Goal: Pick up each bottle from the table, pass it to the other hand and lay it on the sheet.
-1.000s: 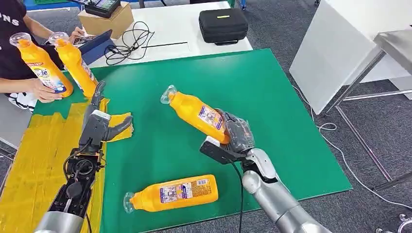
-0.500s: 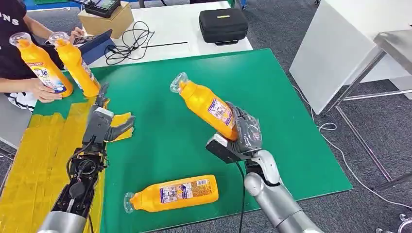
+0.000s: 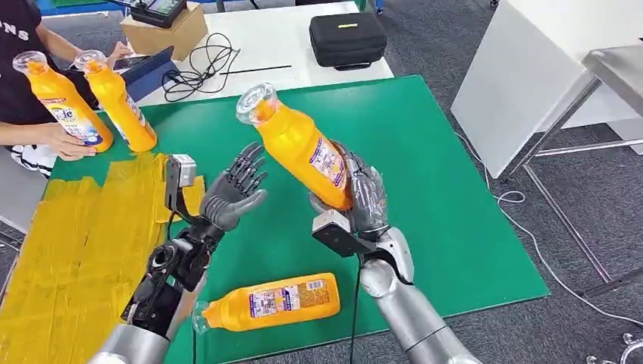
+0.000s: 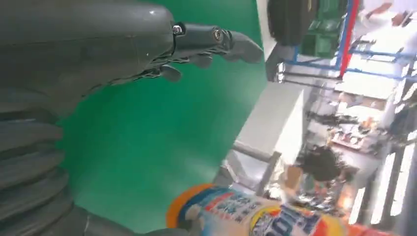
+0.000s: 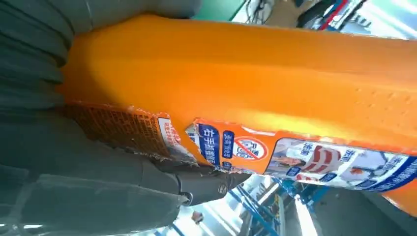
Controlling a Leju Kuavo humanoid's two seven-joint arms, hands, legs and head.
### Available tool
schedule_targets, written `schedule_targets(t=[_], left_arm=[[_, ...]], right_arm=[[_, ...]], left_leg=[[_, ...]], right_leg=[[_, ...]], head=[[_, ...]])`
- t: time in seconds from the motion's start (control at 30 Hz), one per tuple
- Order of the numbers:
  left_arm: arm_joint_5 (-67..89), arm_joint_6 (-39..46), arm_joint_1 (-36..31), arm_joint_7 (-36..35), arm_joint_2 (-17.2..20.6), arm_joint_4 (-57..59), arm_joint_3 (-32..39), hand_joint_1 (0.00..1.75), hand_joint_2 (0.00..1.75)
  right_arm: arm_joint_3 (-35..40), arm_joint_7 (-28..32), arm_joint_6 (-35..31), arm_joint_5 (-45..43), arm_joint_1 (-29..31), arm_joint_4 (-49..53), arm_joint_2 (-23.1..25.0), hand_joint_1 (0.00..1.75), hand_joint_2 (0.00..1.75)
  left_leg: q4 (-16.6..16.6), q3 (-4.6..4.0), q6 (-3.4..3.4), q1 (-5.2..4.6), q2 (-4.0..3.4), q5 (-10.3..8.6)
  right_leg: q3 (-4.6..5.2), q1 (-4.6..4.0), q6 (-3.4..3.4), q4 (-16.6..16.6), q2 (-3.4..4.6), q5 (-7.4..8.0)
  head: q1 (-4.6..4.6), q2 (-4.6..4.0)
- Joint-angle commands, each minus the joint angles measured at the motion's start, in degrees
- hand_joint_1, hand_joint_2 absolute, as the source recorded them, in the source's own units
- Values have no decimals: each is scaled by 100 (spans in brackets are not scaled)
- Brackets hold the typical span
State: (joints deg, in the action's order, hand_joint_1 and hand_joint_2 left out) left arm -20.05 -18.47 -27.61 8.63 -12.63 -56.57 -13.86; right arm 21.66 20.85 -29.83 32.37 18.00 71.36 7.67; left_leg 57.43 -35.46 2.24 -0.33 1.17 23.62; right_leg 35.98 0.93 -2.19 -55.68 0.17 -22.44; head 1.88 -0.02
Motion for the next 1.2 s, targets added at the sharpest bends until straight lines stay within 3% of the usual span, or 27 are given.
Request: schedule_targets(t=[0.03, 0.43, 0.73, 0.9, 1.2], left_arm=[[-423, 105, 76, 17, 239, -459, -590, 0, 175], [-777, 103, -92, 181, 294, -227, -225, 0, 175], [-593, 401, 435, 423, 297, -1375, -27, 0, 175], [336, 1193, 727, 715, 293, -2129, -179, 0, 175], [610, 1325, 789, 843, 216, -2222, -226, 0, 175]], right_arm=[[255, -49, 178, 160, 542, -686, 194, 175, 175], [333, -75, 309, 292, 710, -1122, 325, 175, 175], [118, -139, 250, 345, 706, -1129, 237, 175, 175], [-49, -144, 121, 379, 623, -1091, 230, 175, 175], [-125, -146, 114, 424, 619, -1126, 278, 175, 175]], left_leg=[[6, 37, -17, 11, -18, 21], [1, 38, -16, 10, -29, 20], [-1, 27, -10, 7, -20, 15], [-1, 18, -9, 7, -9, 10], [-2, 21, -10, 6, -5, 10]], right_leg=[[-36, -13, 13, -2, 6, -17], [-36, -12, 12, 1, 13, -12], [-26, -9, 8, 2, 7, -9], [-21, -9, 6, 4, -3, -8], [-23, -8, 8, 3, -7, -9]], head=[[2, 0], [0, 0], [0, 0], [2, 0], [2, 0]])
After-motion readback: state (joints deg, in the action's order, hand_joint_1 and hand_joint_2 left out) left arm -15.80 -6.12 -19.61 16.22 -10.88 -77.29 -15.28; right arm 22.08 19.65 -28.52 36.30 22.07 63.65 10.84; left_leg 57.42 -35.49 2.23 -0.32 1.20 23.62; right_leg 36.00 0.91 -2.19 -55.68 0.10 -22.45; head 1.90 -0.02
